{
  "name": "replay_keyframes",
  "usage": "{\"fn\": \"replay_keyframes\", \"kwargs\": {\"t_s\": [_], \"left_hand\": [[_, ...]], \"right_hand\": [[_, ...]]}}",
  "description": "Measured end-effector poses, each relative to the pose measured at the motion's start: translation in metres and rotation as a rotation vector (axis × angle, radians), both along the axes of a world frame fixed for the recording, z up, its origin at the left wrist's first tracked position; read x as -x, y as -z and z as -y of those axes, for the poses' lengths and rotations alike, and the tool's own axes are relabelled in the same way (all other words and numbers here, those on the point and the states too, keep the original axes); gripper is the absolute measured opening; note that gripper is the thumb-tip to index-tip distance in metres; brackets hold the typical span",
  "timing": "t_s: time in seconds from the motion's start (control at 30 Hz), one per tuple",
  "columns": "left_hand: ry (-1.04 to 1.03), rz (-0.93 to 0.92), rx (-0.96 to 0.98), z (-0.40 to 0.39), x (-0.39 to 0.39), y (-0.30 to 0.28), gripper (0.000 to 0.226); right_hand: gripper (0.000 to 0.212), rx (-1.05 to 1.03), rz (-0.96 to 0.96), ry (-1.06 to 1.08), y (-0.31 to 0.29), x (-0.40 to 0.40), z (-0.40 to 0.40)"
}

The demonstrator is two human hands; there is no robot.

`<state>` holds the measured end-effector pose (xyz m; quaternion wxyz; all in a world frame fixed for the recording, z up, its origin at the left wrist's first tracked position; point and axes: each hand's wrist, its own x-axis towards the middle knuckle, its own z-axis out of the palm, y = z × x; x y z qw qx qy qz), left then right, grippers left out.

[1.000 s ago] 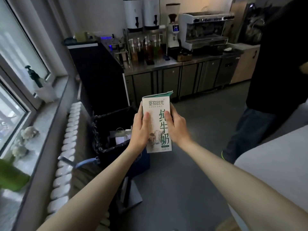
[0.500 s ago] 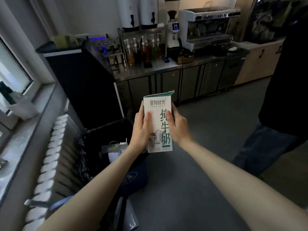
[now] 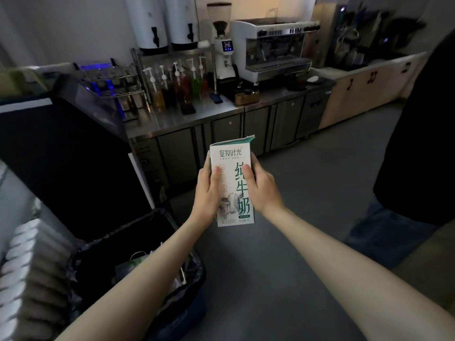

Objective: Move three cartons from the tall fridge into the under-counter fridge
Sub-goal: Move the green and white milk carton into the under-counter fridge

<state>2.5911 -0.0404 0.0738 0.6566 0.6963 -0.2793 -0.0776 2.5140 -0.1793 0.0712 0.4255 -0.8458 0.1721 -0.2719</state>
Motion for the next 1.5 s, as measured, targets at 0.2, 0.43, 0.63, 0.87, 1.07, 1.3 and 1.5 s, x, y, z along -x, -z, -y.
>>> {"fn": "replay_keyframes", "kwargs": {"t_s": [0.2,0.43,0.63,0.87,1.07,1.3,1.5], "left_hand": [[0.085,-0.005,0.022,0.049,-0.078,-0.007,0.055],[0.153,-0.026,0.013,0.098,-0.134,-0.008,0.048],[0.131,0.012,-0.015,0.148,-0.179,-0.003,0.048],[0.057,-0.001,-0.021,0.216,-0.227,-0.007,0.055],[-0.016,0.024,-0.025,0.279,-0.267,-0.015,0.055],[-0.087,0.051,-0.024,0.327,-0.314,-0.018,0.046],[-0.114,0.015,-0.04,0.352,-0.369,-0.011,0.046]], "right_hand": [[0.062,0.008,-0.005,0.062,-0.014,-0.065,0.04],[0.064,0.013,-0.024,0.112,-0.014,-0.114,0.087],[0.061,0.01,0.005,0.088,-0.005,-0.164,0.142],[0.056,-0.011,0.055,-0.018,-0.005,-0.224,0.215],[0.064,-0.027,0.041,-0.094,-0.008,-0.275,0.286],[0.06,-0.025,0.083,-0.159,-0.007,-0.335,0.338],[0.053,-0.018,0.085,-0.189,0.005,-0.396,0.366]]}}
